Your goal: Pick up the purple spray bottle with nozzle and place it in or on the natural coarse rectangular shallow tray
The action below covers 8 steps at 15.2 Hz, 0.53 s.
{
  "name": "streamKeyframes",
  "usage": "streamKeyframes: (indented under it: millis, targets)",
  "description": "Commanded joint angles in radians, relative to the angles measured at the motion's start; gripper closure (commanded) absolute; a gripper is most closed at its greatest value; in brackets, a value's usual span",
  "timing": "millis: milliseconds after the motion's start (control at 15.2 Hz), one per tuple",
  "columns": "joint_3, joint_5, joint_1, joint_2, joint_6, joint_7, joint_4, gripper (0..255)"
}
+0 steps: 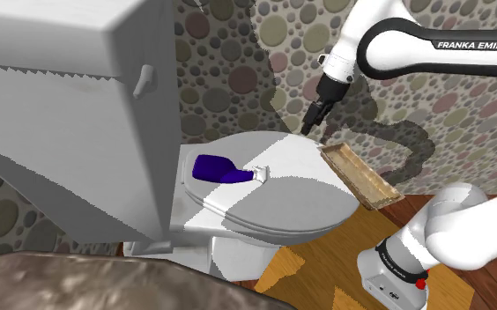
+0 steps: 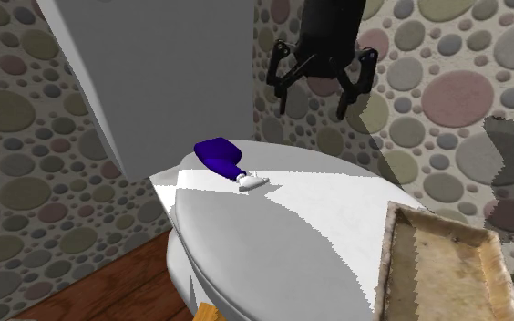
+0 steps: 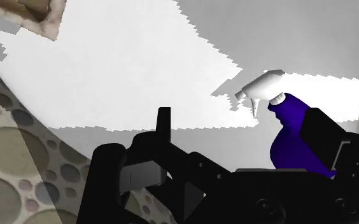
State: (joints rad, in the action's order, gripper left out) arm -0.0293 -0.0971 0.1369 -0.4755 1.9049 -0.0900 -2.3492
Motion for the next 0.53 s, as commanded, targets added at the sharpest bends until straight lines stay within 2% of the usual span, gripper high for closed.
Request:
streamKeyframes:
  millis: [0, 462]
  targets:
    - [-0.013, -0.006, 0.022, 0.057, 0.041, -0.03, 0.011, 0]
    - [-0.067, -0.013, 0.091, 0.275, 0.163, -0.119, 0.085, 0]
